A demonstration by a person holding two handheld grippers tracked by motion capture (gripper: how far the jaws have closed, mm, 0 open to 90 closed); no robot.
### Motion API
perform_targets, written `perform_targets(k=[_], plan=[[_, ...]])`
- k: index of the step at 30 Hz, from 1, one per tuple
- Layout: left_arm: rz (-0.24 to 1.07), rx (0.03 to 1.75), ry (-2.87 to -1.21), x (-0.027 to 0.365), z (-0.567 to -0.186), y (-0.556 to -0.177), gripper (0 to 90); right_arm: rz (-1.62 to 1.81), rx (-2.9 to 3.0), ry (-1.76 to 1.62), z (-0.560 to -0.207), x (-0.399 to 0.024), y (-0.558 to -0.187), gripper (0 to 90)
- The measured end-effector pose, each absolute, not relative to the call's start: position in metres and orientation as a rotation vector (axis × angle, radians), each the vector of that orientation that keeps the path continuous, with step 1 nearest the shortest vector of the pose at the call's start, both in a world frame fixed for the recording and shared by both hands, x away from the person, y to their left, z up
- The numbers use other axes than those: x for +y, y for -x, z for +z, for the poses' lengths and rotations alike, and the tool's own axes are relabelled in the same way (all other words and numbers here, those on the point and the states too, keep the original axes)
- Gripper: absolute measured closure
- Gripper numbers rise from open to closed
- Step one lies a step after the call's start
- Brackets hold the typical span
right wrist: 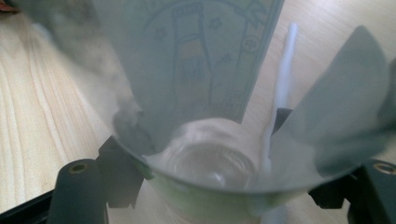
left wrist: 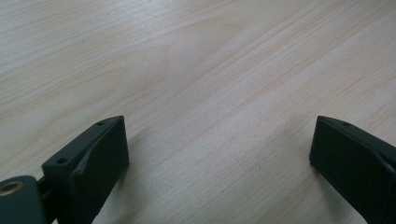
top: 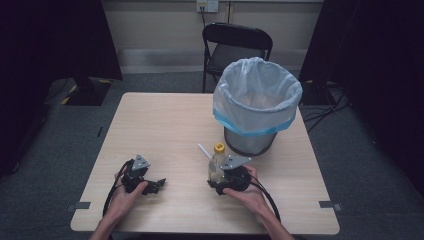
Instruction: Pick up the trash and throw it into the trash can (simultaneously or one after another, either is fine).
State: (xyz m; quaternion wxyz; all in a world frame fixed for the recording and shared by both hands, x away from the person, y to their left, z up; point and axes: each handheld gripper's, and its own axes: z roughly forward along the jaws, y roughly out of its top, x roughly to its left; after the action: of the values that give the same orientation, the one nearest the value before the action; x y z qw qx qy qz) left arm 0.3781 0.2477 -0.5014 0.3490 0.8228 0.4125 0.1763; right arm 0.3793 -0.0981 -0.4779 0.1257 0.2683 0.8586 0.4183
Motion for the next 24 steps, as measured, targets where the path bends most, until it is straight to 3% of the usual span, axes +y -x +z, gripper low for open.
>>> perform_targets(k=[24], plan=[[0.458,1.068,-2.133,0.248,-0.501,-0.378,4.1,1.293,2.499,-0.794,-0.466,-0.1,-0.377,27.9]])
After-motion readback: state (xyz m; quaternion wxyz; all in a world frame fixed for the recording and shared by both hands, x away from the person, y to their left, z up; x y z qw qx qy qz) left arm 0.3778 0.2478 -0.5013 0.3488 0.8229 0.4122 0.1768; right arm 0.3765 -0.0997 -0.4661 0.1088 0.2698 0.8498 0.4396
